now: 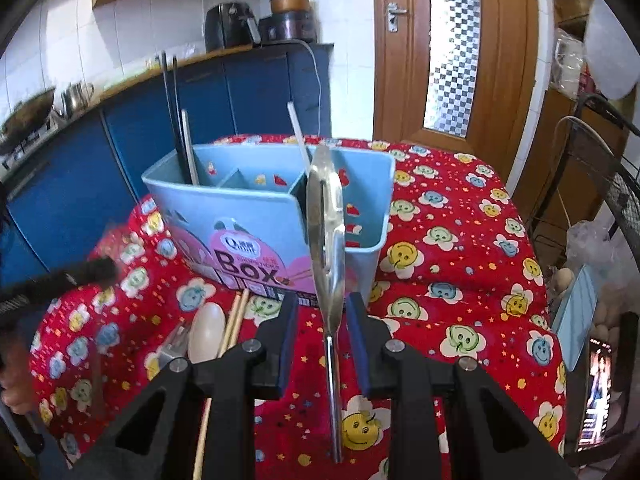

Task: Organize utensils
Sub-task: 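Lift the knife and fork and carry both over the blue caddy, then lower the knife and fork into the caddy and open both grippers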

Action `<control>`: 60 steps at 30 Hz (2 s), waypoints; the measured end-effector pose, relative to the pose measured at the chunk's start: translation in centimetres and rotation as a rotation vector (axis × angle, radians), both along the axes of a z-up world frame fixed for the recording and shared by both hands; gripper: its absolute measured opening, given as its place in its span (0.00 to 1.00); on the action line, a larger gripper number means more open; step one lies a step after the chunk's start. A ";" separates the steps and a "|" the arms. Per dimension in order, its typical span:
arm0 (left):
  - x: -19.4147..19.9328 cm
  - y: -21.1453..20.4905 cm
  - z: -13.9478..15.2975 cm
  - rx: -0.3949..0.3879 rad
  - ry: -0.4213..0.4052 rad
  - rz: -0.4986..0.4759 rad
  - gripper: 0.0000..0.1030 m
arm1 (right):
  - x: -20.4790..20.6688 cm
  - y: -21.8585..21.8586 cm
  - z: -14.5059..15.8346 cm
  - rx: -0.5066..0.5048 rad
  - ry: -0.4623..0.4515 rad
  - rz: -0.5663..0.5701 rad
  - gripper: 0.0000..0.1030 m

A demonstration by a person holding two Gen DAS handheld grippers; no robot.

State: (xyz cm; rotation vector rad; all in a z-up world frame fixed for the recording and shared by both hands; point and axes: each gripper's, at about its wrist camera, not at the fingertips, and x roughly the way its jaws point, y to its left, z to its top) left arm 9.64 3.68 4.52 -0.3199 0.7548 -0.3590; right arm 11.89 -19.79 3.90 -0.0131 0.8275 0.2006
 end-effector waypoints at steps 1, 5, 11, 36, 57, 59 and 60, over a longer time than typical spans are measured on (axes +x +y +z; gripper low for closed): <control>-0.1 0.0 0.4 0.009 -0.018 0.006 0.01 | 0.2 0.2 -0.2 -0.015 0.007 0.005 0.26; -0.6 -0.1 1.6 0.029 -0.075 0.019 0.01 | 0.8 0.7 -1.1 -0.063 0.026 0.009 0.24; -1.6 -0.5 3.3 0.032 -0.143 0.041 0.01 | 0.8 0.4 -1.2 -0.059 0.011 -0.009 0.12; 0.0 -3.4 6.7 0.017 -0.236 0.001 0.01 | -2.0 -3.3 5.0 0.153 -0.284 -0.088 0.12; 6.9 -5.3 13.6 0.080 -0.527 0.124 0.01 | 5.5 -3.9 5.8 0.214 -0.512 -0.143 0.12; 7.5 -5.6 12.4 0.094 -0.519 0.126 0.01 | 5.9 -3.9 5.1 0.213 -0.514 -0.146 0.12; 7.7 -5.6 11.8 0.091 -0.511 0.122 0.01 | 6.1 -3.9 4.7 0.217 -0.513 -0.148 0.12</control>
